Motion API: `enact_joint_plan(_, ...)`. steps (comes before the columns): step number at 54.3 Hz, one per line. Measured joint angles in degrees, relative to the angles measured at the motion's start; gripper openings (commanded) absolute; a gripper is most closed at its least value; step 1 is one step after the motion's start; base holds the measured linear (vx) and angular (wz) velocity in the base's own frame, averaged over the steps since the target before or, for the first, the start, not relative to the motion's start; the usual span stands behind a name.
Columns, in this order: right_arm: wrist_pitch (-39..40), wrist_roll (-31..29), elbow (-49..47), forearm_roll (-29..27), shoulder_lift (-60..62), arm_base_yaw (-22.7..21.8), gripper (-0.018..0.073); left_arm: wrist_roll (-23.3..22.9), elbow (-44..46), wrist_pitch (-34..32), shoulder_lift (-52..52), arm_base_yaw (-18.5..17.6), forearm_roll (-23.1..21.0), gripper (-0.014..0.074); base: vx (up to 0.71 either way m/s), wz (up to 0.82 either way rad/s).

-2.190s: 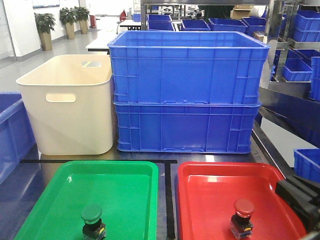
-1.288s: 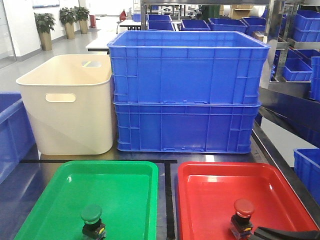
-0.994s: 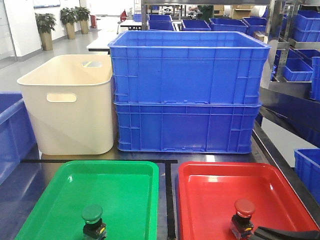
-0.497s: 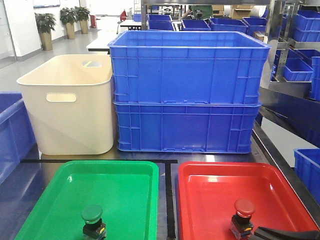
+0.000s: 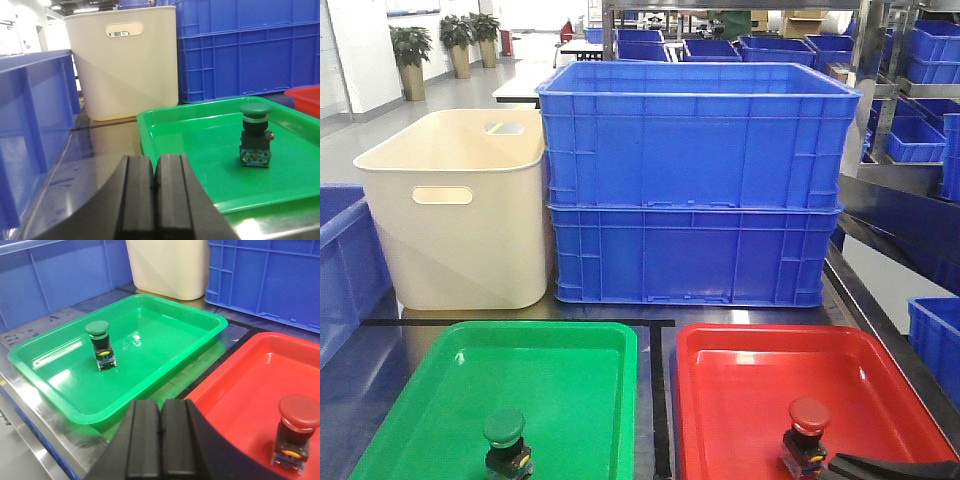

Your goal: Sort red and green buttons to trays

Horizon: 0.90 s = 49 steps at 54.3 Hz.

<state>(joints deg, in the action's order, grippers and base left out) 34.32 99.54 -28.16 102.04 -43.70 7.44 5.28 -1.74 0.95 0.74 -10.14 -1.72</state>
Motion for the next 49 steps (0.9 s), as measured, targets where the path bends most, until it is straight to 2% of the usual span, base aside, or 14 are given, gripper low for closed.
enact_joint_plan(22, -2.0, 0.4, 0.0, -0.5, -1.1, 0.0, -0.0010, 0.0, 0.0, 0.0, 0.0, 0.0, 0.0, -0.0006, 0.00, 0.00)
enact_joint_plan(26, -2.4, -3.3, 0.0, -3.8, -1.9, 0.0, -0.0010, 0.0, 0.0, 0.0, 0.0, 0.0, 0.0, -0.0006, 0.00, 0.00)
enact_joint_plan(28, -3.1, -7.3, 0.3, -8.2, -2.2, 0.0, -0.0010, 0.0, 0.0, 0.0, 0.0, 0.0, 0.0, -0.0006, 0.00, 0.00)
enact_joint_plan(31, -4.7, -18.2, 0.9, -17.6, -2.4, 0.0, -0.0010, 0.0, 0.0, 0.0, 0.0, 0.0, 0.0, -0.0006, 0.00, 0.00)
enact_joint_plan(32, -5.6, -24.0, 1.4, -23.5, -2.4, 0.0, -0.0010, 0.0, 0.0, 0.0, 0.0, 0.0, 0.0, -0.0006, 0.00, 0.00)
enact_joint_plan(35, -7.8, -36.3, 2.8, -38.5, -2.3, 0.0, -0.0010, 0.0, 0.0, 0.0, 0.0, 0.0, 0.0, -0.0006, 0.00, 0.00)
enact_joint_plan(41, -16.3, -57.9, 5.6, -62.3, -0.3, 0.5, -0.0010, 0.0, 0.0, 0.0, 0.0, 0.0, 0.0, -0.0006, 0.00, 0.00)
enact_joint_plan(42, -19.3, -61.7, 5.9, -67.6, 0.7, 0.7, -0.0010, 0.0, 0.0, 0.0, 0.0, 0.0, 0.1, -0.0006, 0.00, 0.00)
enact_joint_plan(46, -26.8, -75.0, 6.3, -78.7, 4.6, 2.2, -0.0010, 0.0, 0.0, 0.0, 0.0, 0.0, 0.0, -0.0006, 0.00, 0.00)
enact_joint_plan(49, -32.2, -83.5, 6.4, -84.3, 7.6, 3.2, -0.0010, 0.0, 0.0, 0.0, 0.0, 0.0, 0.0, -0.0006, 0.00, 0.00)
